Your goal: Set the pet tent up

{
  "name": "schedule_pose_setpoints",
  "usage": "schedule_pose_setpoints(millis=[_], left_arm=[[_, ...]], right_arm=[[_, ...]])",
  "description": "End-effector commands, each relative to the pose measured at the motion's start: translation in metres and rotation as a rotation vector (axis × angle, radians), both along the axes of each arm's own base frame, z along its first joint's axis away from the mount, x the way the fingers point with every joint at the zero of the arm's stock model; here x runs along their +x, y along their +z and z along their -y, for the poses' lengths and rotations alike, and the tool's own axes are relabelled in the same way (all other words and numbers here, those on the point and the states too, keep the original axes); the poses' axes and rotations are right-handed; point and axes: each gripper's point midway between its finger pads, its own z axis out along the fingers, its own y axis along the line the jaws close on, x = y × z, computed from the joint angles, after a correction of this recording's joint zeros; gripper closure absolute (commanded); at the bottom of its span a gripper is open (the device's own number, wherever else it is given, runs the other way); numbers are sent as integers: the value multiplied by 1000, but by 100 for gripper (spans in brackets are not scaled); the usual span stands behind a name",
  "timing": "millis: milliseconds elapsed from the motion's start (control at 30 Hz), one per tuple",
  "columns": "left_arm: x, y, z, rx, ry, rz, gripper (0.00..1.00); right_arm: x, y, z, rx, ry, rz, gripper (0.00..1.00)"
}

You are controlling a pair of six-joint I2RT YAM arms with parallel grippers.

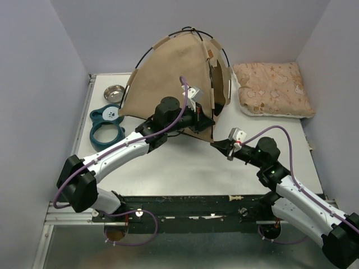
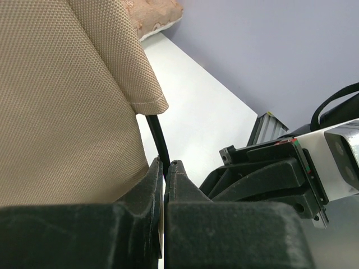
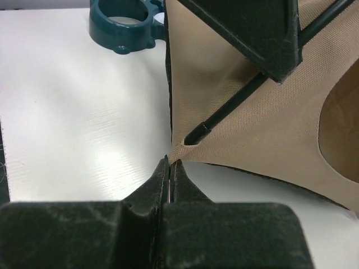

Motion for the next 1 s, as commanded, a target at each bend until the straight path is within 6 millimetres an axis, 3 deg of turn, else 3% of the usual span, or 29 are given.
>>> schedule_pose_setpoints(millis=[0,233,467,800,967], left_arm=[[24,-3,-8,41,144,60,100],[17,-18,-21,127,138,144,100],[35,-35,-38,188,273,132,100],[57,-29,-33,145,383,78,100],[56,-30,-26,117,384,14,100]], right_arm=[[-8,35,-8,46,61,84,99],[-7,37,-3,57,25,72,99],[-17,34,-4,71,63,43,99],[-23,29,-8,57,102,16,99],[-17,28,-7,71,70,-8,99]])
